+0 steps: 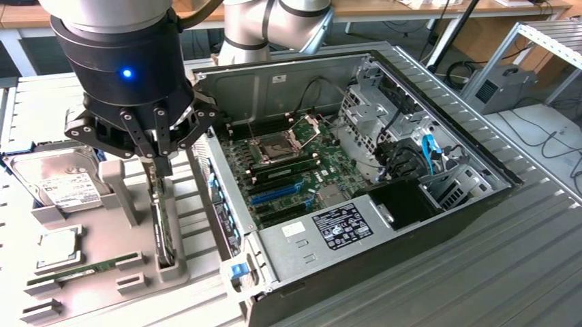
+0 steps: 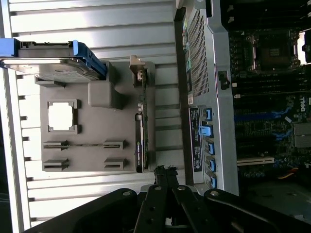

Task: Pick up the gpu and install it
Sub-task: 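Pick up the gpu and move the gpu toward the slot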

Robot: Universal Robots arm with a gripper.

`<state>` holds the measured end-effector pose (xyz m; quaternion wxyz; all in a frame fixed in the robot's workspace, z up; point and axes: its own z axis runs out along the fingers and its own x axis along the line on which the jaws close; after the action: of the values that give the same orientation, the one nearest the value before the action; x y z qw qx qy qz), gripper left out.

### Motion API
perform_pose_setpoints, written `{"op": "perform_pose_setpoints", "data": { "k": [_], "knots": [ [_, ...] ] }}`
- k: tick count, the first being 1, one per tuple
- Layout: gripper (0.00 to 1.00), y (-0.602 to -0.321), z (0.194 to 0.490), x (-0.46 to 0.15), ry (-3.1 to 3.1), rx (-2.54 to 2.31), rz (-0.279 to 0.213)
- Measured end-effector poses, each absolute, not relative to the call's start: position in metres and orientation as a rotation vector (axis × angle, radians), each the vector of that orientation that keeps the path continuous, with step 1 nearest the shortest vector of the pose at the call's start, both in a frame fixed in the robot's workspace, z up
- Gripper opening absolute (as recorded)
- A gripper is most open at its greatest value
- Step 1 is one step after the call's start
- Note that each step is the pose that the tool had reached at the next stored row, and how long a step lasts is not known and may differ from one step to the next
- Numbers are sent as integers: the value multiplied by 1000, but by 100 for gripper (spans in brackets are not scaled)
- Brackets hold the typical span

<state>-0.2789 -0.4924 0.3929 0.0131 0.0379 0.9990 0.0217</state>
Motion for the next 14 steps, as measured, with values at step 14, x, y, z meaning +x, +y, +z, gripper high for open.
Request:
{"op": "perform_pose_setpoints", "data": {
  "k": [14],
  "knots": [
    [42, -492, 393, -279, 3112, 118, 68]
  ]
}}
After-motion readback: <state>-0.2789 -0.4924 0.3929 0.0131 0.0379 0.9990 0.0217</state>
